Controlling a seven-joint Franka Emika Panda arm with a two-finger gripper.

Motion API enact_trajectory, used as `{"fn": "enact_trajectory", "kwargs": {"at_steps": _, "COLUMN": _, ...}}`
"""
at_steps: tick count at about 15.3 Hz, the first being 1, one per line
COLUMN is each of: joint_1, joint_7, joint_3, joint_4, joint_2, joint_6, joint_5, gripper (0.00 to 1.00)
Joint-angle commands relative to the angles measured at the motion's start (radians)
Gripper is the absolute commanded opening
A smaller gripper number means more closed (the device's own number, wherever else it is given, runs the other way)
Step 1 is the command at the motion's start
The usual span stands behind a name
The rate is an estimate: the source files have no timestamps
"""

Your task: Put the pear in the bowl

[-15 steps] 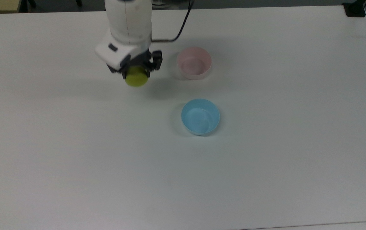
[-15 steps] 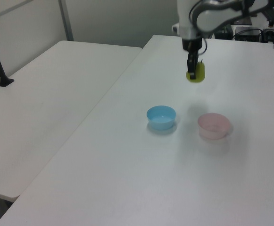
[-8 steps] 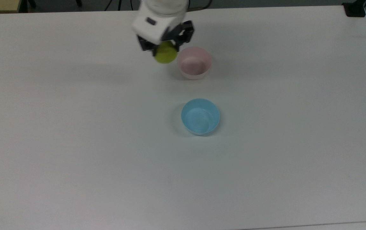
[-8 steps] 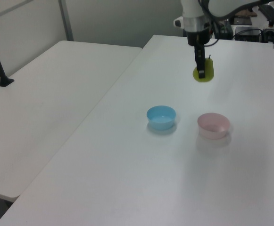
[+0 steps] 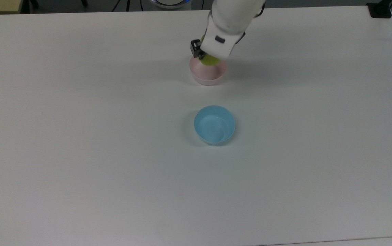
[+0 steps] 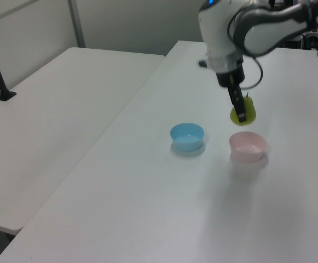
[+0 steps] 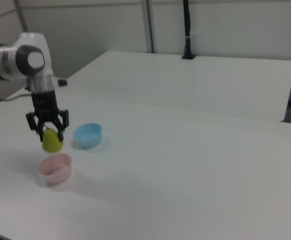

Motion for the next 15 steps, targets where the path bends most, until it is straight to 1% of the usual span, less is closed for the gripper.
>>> {"fn": "enact_trajectory", "kwargs": {"at_steps": 1, "joint_1": 0.010, "joint_7": 0.016, "joint_3": 0.014, "joint_4": -0.047, "joint_2": 0.056, "joint_6": 0.042, "joint_5": -0.005, "gripper": 0.45}}
{"fn": "enact_trajectory", "kwargs": {"at_steps": 2, "joint_1": 0.016, "joint_7": 0.016, "joint_3": 0.014, "joint_4": -0.049, "joint_2": 0.066, "joint_6": 0.046, "joint_5": -0.005, "gripper": 0.47}}
{"fn": "enact_trajectory", "kwargs": {"at_steps": 4, "joint_1": 0.018, "joint_7": 0.018, "joint_3": 0.014, "joint_4": -0.049, "joint_2": 0.085, "joint_6": 0.053, "joint_5": -0.012, "gripper": 0.62}}
{"fn": "enact_trajectory", "kwargs": {"at_steps": 5, "joint_1": 0.018, "joint_7": 0.021, "joint_3": 0.014, "joint_4": -0.049, "joint_2": 0.092, "joint_6": 0.060, "joint_5": -0.012, "gripper": 0.75}}
{"fn": "enact_trajectory", "kwargs": {"at_steps": 6, "joint_1": 0.018, "joint_7": 0.036, "joint_3": 0.014, "joint_4": -0.049, "joint_2": 0.093, "joint_6": 0.072, "joint_5": -0.014, "gripper": 1.00}}
{"fn": "enact_trajectory", "kwargs": {"at_steps": 11, "joint_1": 0.015, "joint_7": 0.049, "joint_3": 0.012, "joint_4": -0.035, "joint_2": 0.073, "joint_6": 0.063, "joint_5": -0.012, "gripper": 1.00}}
{"fn": "enact_trajectory", "kwargs": {"at_steps": 14, "joint_1": -0.014, "joint_7": 0.091, "joint_3": 0.014, "joint_4": -0.020, "joint_2": -0.002, "joint_6": 0.059, "joint_5": -0.011, "gripper": 1.00}}
{"fn": "enact_trajectory", "kwargs": {"at_steps": 15, "joint_1": -0.054, "joint_7": 0.137, "joint_3": 0.014, "joint_4": 0.014, "joint_2": -0.029, "joint_6": 0.056, "joint_5": -0.011, "gripper": 1.00}}
